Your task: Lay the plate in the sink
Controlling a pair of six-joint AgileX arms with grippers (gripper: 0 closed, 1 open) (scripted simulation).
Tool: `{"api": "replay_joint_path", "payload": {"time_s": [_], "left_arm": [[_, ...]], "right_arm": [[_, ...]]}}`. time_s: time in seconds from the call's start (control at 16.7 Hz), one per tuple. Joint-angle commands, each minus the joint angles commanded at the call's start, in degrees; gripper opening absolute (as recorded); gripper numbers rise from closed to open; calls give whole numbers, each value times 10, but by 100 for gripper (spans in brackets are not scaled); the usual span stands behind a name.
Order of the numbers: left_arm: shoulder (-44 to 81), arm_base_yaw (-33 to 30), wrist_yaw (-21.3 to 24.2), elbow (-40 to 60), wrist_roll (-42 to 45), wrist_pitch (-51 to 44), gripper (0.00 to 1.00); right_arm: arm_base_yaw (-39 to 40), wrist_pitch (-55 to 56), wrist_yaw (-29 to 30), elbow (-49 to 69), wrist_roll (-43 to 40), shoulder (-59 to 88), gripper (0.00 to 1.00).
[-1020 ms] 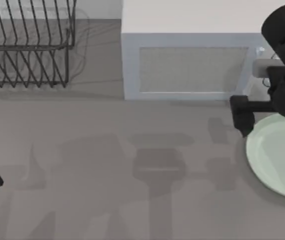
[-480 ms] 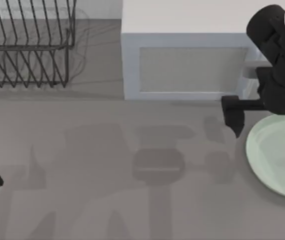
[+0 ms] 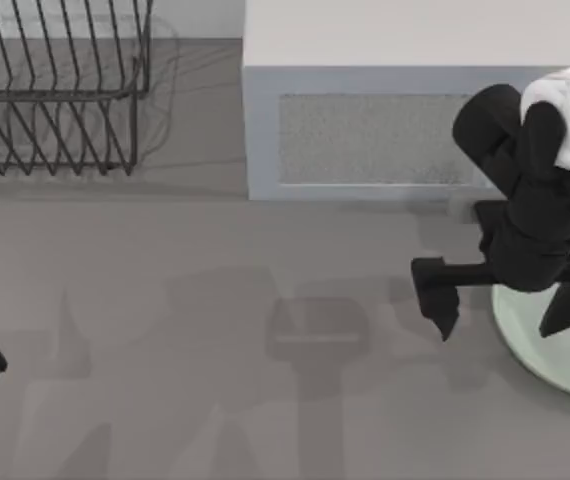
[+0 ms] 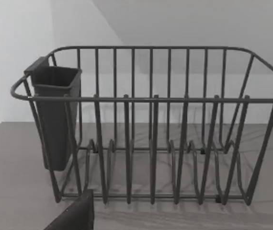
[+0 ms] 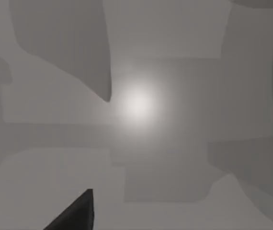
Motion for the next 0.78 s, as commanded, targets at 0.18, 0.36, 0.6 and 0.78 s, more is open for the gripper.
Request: {"api": "replay_joint_path", "payload": {"time_s": [0.18, 0.36, 0.6, 0.78], "left_arm": [[0, 0, 0, 0, 0, 0, 100], [0, 0, 0, 0, 0, 0, 100], [0, 0, 0, 0, 0, 0, 100], [0, 0, 0, 0, 0, 0, 100]], "right_arm": [[-8, 76, 7, -31, 1, 33, 100], [-32, 137, 29, -42, 0, 62, 100], [-42, 155, 41, -39, -1, 71, 100], [-42, 155, 41, -39, -1, 71, 92]]}}
